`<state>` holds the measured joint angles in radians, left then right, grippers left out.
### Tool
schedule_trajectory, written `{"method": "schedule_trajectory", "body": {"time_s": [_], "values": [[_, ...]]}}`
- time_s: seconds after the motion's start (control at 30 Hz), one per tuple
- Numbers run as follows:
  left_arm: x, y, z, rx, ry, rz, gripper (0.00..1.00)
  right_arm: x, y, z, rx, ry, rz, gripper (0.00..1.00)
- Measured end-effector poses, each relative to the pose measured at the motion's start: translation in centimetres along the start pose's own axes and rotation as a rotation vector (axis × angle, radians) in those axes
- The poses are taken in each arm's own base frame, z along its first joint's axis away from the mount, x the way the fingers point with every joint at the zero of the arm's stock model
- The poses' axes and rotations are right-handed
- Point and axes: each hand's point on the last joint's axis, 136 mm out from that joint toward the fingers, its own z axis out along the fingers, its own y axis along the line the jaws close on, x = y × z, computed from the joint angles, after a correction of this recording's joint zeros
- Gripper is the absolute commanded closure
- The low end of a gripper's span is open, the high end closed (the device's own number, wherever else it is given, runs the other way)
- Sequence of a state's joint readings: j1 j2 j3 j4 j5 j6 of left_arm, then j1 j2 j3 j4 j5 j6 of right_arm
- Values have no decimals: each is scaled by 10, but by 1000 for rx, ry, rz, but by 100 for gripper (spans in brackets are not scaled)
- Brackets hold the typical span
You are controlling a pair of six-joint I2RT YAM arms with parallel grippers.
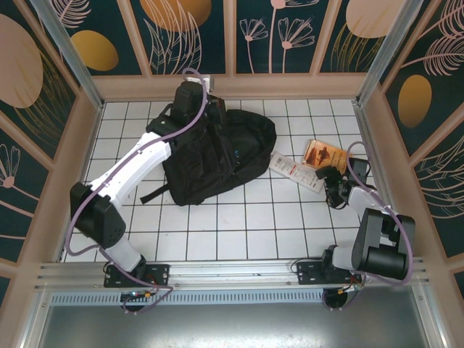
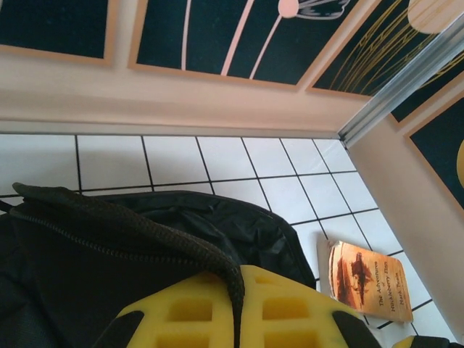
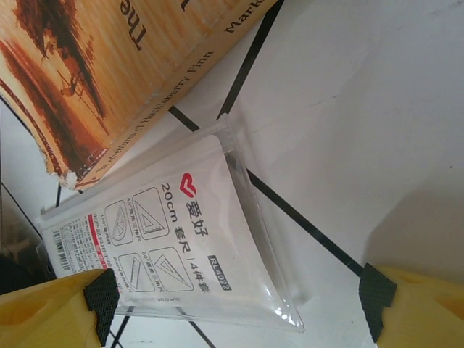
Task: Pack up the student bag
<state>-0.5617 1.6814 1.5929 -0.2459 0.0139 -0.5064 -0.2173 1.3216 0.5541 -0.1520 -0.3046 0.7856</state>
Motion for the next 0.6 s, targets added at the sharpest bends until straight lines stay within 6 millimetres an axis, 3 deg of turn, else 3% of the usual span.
{"method": "schedule_trajectory", "body": {"time_s": [0.23, 0.6], "values": [[9, -2, 32, 20, 41, -13, 100, 1, -3, 7, 27, 30, -21, 13], [20, -4, 45, 52, 76, -17, 100, 2, -8, 14, 51, 135, 15, 20]]}}
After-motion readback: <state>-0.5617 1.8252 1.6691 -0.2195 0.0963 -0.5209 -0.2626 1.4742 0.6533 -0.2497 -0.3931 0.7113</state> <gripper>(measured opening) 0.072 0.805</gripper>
